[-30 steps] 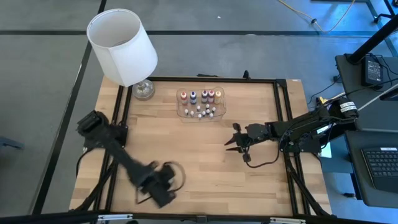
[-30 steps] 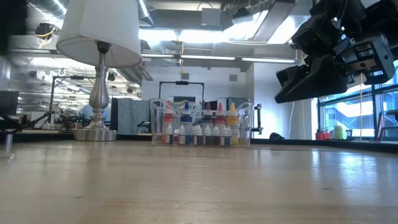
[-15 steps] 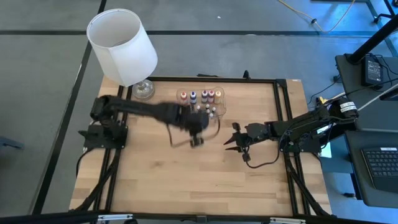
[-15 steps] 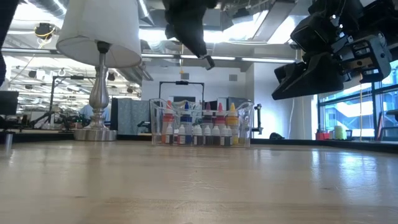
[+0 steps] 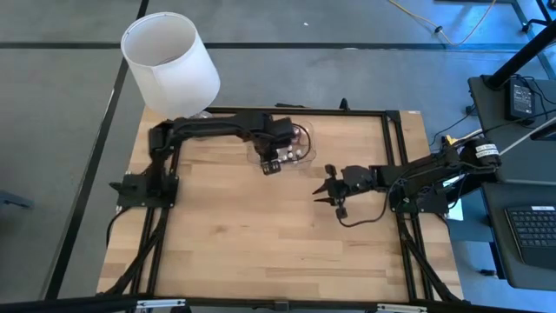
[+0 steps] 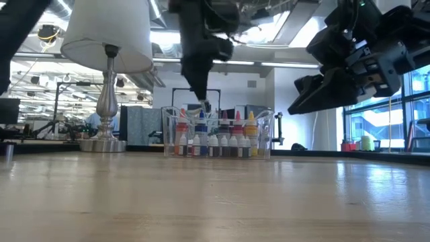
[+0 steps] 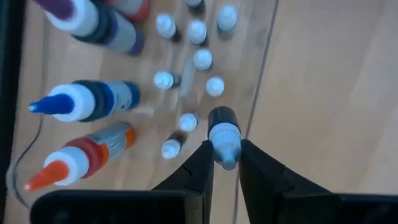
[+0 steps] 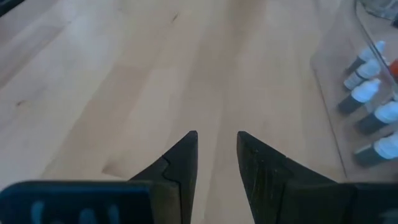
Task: Pick & Place food coloring
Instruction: Put the small purple food coloring bottle into the transparent bin
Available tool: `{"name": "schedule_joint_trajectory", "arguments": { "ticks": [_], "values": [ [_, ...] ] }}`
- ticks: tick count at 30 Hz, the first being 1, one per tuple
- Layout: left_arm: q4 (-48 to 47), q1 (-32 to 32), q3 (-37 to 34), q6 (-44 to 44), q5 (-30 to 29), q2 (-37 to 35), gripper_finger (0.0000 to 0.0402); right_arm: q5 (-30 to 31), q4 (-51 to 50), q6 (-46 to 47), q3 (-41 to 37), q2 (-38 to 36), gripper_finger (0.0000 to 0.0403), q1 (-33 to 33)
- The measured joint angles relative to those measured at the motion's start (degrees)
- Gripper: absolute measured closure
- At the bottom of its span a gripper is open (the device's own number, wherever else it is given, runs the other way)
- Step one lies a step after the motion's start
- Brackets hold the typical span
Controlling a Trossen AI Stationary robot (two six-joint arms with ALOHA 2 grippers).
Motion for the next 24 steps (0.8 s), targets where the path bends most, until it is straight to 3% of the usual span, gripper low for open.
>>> {"name": "schedule_joint_trajectory", "arguments": {
  "ticks": [9,24],
  "values": [
    [-6.9,1.7,12.2,5.8,-2.4,10.8,0.0343,0.0,-1.5,0.0,0.0,0.0,0.0288,-1.7],
    [-6.4,4.1,12.3,3.6,-0.9,12.7,0.0343,-0.1,-6.0,0.1,0.0,0.0,0.0288,-1.7]
  ]
}}
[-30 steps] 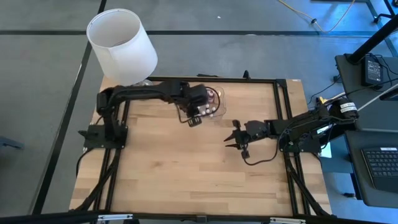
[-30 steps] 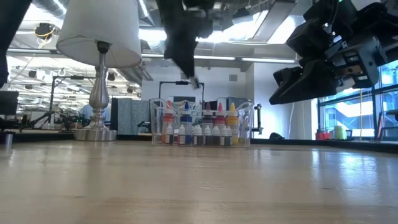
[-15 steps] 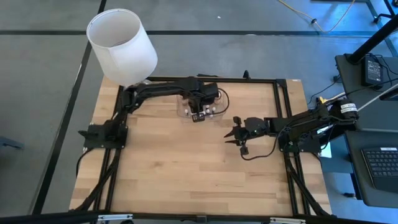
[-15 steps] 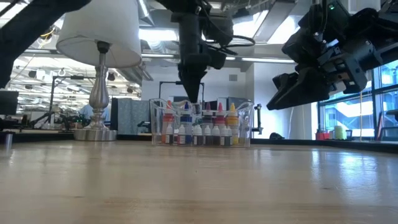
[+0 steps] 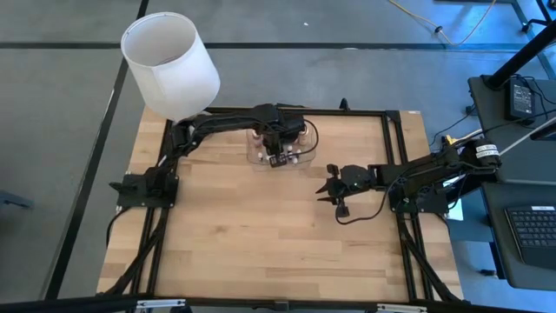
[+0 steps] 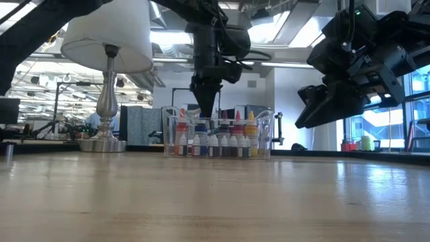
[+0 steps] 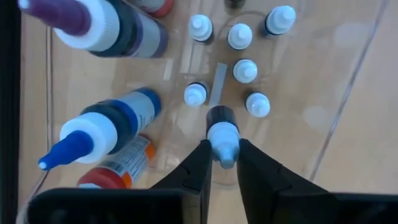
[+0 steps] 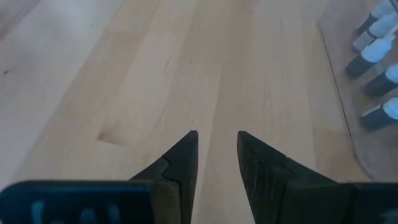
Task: Pick & Place food coloring
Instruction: Put the small purple food coloring bottle into the transparent bin
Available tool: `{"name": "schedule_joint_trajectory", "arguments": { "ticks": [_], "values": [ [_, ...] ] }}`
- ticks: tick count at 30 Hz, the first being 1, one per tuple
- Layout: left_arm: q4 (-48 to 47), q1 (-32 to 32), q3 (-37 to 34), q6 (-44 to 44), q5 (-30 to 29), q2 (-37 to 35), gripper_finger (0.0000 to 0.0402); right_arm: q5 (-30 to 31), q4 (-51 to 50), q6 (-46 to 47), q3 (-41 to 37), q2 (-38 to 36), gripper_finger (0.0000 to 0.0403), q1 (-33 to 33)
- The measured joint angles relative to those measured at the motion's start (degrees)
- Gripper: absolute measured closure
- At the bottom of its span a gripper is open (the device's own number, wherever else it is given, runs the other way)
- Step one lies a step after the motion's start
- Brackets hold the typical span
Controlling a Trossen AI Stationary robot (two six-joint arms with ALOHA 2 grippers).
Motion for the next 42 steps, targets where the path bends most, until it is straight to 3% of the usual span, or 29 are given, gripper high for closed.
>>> {"name": "schedule_joint_trajectory", "arguments": {
  "ticks": [18,42],
  "values": [
    [5.9,-0.2,-6.9,-6.0,1.4,-0.1,0.0343,0.0,0.0,1.2,0.0,0.0,0.0288,0.0],
    [7.0,0.0,-7.1,-6.6,1.1,-0.1,0.0343,0.0,0.1,1.3,0.0,0.0,0.0288,0.0]
  ]
}}
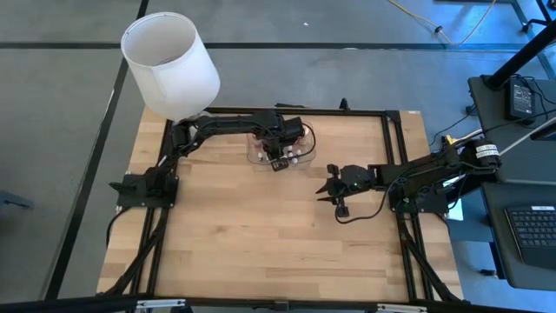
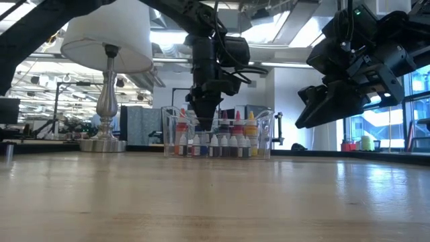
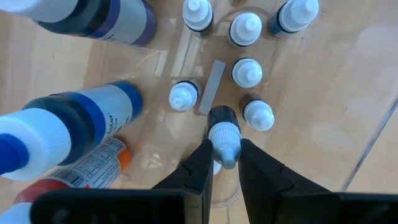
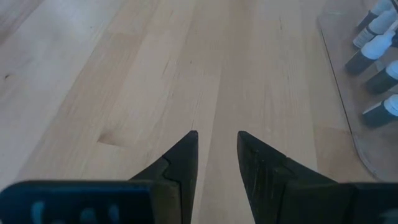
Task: Pick & Place food coloring
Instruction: Put the small purple food coloring bottle into the transparent bin
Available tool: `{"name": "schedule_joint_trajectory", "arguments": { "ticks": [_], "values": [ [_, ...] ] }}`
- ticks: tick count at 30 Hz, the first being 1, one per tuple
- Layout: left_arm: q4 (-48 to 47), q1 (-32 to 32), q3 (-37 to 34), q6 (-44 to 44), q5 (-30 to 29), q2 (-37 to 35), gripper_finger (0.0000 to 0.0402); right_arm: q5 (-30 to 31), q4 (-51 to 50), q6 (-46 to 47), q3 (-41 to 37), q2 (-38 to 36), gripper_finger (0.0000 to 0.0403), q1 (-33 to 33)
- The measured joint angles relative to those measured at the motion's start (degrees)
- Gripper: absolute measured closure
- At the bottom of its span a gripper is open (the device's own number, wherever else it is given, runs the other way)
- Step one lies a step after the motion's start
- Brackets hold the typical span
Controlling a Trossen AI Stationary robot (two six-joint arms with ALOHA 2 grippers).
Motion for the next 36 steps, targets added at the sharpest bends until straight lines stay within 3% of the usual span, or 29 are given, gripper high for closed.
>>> {"name": "schedule_joint_trajectory", "arguments": {
  "ticks": [36],
  "values": [
    [0.0,0.1,0.0,-0.3,0.7,1.8,0.0343,0.0,-0.2,0.1,0.0,0.0,0.0288,0.0]
  ]
}}
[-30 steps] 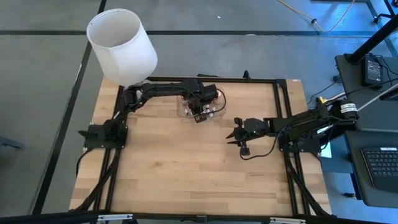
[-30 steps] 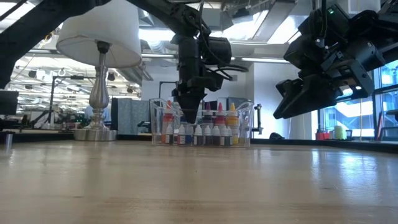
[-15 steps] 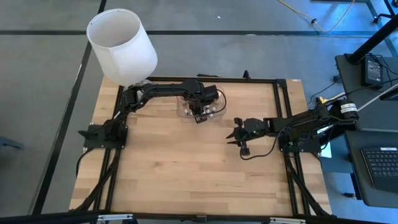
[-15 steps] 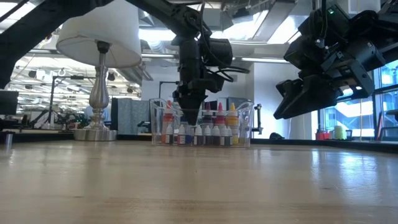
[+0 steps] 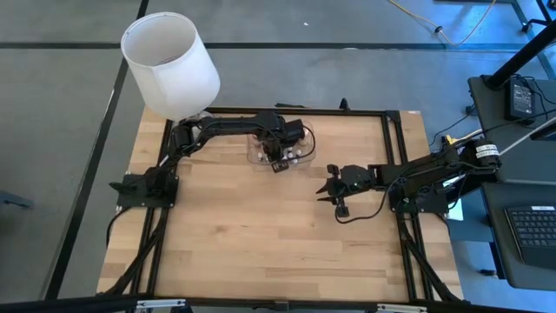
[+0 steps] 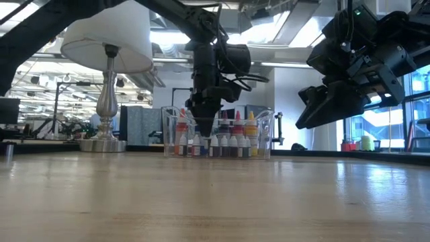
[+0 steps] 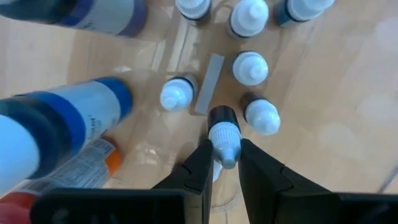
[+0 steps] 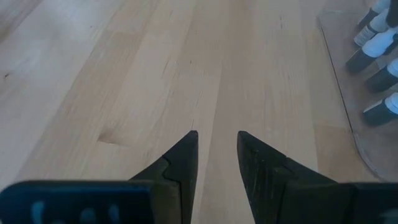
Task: Pick & Place food coloring
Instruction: Put the small purple food coloring bottle into the transparent bin
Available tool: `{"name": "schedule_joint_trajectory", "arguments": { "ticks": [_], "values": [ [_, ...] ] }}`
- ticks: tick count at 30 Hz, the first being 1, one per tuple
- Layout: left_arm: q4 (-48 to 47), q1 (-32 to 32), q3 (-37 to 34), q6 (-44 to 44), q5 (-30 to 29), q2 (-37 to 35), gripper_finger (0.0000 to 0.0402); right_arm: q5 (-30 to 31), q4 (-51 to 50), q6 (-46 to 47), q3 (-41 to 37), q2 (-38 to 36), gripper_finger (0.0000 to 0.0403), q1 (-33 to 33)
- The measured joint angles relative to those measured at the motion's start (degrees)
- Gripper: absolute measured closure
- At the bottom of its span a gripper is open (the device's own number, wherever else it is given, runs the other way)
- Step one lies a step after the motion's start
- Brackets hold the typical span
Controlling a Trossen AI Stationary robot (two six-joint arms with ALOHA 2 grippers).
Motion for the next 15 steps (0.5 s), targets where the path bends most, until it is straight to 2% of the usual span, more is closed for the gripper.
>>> {"name": "schedule_joint_trajectory", "arguments": {
  "ticks": [4,15],
  "values": [
    [0.1,0.2,0.1,0.0,1.7,0.5,0.0343,0.0,0.0,0.0,0.0,0.0,0.0288,0.0],
    [-0.3,0.3,0.1,0.0,0.3,0.9,0.0343,0.0,-0.2,-0.1,0.0,0.0,0.0288,0.0]
  ]
}}
